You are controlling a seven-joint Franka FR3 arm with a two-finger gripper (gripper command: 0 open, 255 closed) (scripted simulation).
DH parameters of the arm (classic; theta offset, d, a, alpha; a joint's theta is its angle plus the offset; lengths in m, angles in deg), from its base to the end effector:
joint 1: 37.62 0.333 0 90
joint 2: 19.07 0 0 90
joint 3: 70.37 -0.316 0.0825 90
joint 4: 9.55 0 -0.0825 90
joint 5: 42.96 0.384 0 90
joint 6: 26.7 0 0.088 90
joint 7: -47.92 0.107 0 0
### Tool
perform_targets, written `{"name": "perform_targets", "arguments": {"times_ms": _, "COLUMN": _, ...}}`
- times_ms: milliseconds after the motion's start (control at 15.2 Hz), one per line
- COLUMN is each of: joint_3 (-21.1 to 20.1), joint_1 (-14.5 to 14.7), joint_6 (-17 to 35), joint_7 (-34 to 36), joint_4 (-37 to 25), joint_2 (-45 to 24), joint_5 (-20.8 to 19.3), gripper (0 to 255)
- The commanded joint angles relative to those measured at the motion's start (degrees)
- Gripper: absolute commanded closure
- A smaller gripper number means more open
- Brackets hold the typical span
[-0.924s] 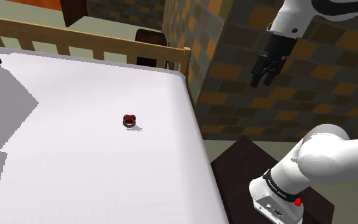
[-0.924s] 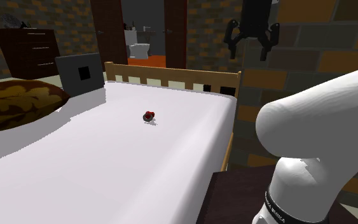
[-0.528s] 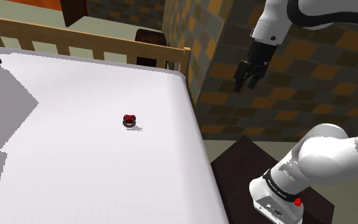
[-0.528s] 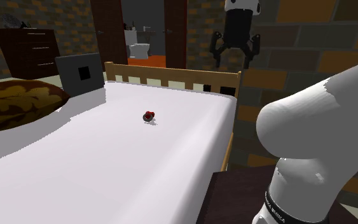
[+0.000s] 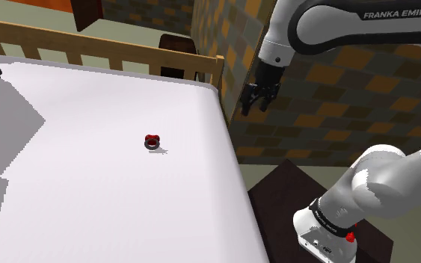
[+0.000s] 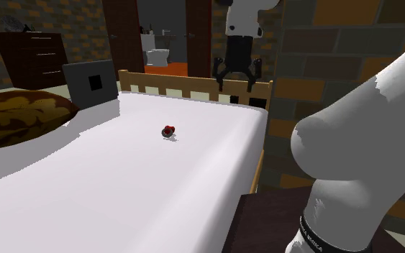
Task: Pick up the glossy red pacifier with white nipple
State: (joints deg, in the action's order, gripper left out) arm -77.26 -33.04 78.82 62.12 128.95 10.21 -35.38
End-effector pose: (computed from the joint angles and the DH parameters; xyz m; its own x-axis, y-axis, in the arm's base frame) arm 0.3786 0.0907 0.4866 0.9914 -0.1021 -0.0818 -0.1062 -0.9932 -0.0474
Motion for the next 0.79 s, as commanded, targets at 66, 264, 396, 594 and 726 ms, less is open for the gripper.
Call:
{"name": "perform_targets", "arguments": {"times_ms": 66, "joint_3": -2.1, "joint_1": 0.6, "joint_6": 5.1, "joint_7": 1.6, "joint_4": -1.6, "joint_2": -5.8, "joint_5": 0.1, "gripper": 0}}
{"name": "perform_targets", "arguments": {"times_ms": 264, "joint_3": -4.0, "joint_1": 1.1, "joint_6": 9.6, "joint_7": 3.5, "joint_4": -3.9, "joint_2": -11.8, "joint_5": -0.3, "gripper": 0}}
{"name": "perform_targets", "arguments": {"times_ms": 396, "joint_3": -5.1, "joint_1": 1.4, "joint_6": 12.3, "joint_7": 4.8, "joint_4": -5.8, "joint_2": -15.9, "joint_5": -1.0, "gripper": 0}}
{"name": "perform_targets", "arguments": {"times_ms": 594, "joint_3": -6.7, "joint_1": 1.8, "joint_6": 15.9, "joint_7": 7.1, "joint_4": -9.1, "joint_2": -22.2, "joint_5": -2.6, "gripper": 0}}
{"name": "perform_targets", "arguments": {"times_ms": 726, "joint_3": -7.6, "joint_1": 2.2, "joint_6": 17.9, "joint_7": 8.8, "joint_4": -11.7, "joint_2": -26.5, "joint_5": -4.1, "gripper": 0}}
